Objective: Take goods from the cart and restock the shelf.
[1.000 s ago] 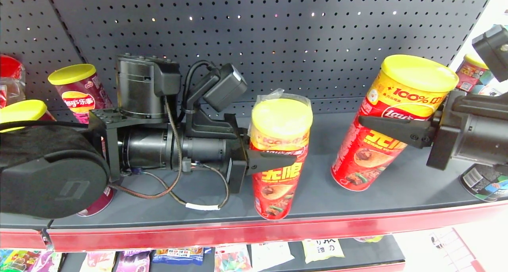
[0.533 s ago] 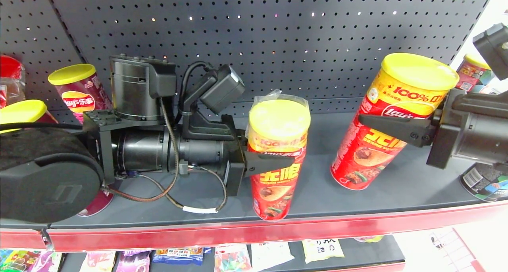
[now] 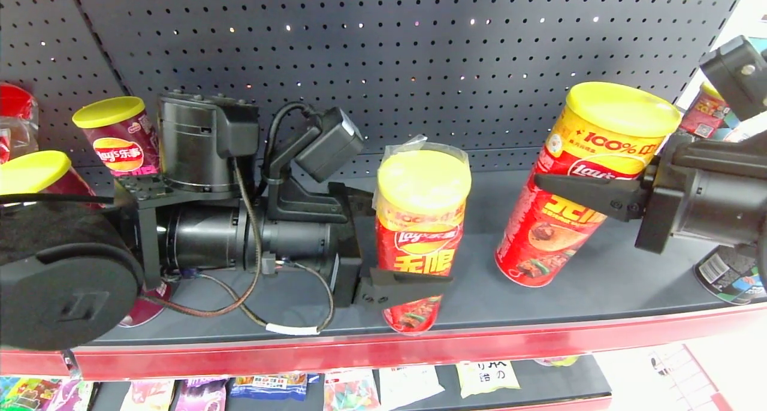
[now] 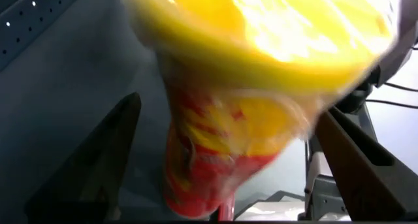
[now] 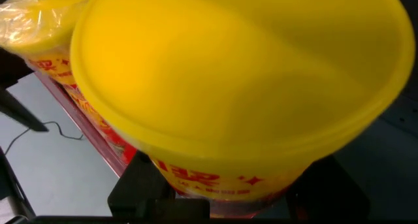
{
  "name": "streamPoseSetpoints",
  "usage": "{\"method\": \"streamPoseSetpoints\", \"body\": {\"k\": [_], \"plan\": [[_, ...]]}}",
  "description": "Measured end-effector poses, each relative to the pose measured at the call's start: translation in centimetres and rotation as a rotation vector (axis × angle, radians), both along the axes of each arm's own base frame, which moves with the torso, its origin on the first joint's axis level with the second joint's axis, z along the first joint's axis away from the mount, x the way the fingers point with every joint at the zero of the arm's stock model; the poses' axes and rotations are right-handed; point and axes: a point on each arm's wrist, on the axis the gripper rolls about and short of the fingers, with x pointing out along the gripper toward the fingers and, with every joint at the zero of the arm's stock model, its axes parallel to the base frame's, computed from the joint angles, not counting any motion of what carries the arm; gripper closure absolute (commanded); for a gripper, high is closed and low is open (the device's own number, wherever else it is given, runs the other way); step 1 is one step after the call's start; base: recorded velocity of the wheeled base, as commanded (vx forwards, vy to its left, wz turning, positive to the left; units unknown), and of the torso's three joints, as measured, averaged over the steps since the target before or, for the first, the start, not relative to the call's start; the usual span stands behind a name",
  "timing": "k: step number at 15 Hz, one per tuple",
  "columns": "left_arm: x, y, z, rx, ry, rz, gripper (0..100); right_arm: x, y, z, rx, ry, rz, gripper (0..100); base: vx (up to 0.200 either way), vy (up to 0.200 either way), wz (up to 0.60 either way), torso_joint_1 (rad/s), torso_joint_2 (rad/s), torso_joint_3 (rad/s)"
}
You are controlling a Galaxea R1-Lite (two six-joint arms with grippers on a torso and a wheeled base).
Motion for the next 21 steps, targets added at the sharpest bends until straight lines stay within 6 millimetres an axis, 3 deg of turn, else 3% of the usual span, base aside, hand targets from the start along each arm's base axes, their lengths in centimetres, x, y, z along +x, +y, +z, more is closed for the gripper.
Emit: {"method": "streamPoseSetpoints", "body": {"k": [6, 11, 16, 21], "plan": [[-3.2, 4.1, -2.3, 0.053, 0.069, 0.052, 0, 3.9, 2.1, 1.1, 0.006, -0.010, 0.004, 100, 0.000, 0.000, 0.00, 0.000, 0.00, 0.000], [-5.9, 7.6, -3.2, 0.064, 0.075, 0.134, 0, 7.4, 4.6, 0.4, -0.008, 0.019, 0.024, 100, 0.000, 0.000, 0.00, 0.000, 0.00, 0.000], [-7.4, 9.4, -3.2, 0.055, 0.055, 0.188, 0, 10.2, 6.9, 0.0, -0.007, 0.021, 0.043, 100, 0.000, 0.000, 0.00, 0.000, 0.00, 0.000], [-7.5, 10.2, -2.8, 0.040, 0.036, 0.230, 0, 12.4, 8.3, -0.8, -0.012, 0.031, 0.045, 100, 0.000, 0.000, 0.00, 0.000, 0.00, 0.000]]}}
